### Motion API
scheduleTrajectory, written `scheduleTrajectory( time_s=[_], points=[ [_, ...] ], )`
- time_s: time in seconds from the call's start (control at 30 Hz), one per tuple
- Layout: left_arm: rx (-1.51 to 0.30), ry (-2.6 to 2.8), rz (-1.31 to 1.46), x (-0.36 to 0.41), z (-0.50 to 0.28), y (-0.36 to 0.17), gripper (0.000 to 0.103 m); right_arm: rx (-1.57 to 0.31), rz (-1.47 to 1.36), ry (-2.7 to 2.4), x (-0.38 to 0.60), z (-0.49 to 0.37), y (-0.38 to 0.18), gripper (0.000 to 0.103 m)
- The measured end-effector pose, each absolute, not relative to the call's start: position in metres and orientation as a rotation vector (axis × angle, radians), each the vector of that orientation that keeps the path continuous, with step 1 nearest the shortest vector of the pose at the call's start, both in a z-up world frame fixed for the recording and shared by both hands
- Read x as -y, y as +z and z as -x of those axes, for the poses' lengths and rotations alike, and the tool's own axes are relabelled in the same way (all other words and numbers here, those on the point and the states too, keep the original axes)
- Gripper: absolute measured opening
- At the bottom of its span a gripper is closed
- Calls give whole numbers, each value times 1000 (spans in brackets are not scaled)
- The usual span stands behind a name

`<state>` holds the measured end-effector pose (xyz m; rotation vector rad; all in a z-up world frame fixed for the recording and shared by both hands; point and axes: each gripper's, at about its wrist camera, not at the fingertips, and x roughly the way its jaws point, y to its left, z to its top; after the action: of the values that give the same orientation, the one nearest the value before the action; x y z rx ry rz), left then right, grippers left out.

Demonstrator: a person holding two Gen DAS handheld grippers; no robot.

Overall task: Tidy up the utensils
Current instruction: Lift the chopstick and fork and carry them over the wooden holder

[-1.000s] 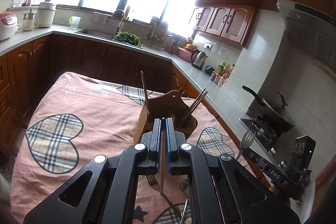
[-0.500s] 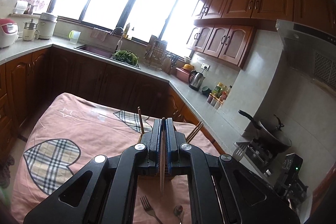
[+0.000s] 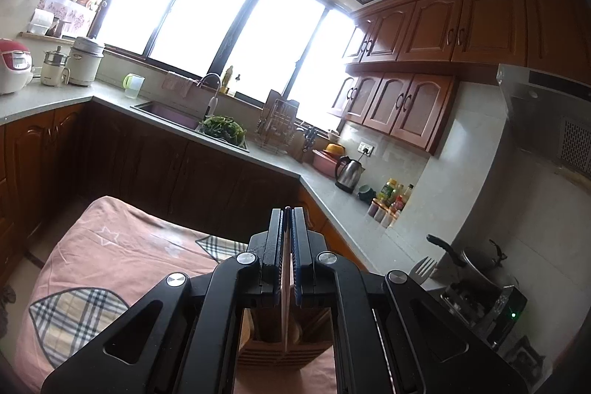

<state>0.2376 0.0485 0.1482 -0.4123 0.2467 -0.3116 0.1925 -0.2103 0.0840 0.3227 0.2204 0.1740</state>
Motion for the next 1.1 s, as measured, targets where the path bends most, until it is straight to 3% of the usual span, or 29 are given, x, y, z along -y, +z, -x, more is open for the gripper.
scheduleTrajectory(
  time_s=[0.37, 0.83, 1.1],
  points=[
    [-266, -257, 428, -43, -278, 116, 3, -178, -222, 129, 182, -235, 60, 2],
    [-412, -269, 357, -14, -301, 60, 3, -331, -146, 213, 154, -244, 9, 2],
    [-430, -263, 316, -6, -305, 55, 4, -406, -186, 248, 162, -251, -1, 2]
  ],
)
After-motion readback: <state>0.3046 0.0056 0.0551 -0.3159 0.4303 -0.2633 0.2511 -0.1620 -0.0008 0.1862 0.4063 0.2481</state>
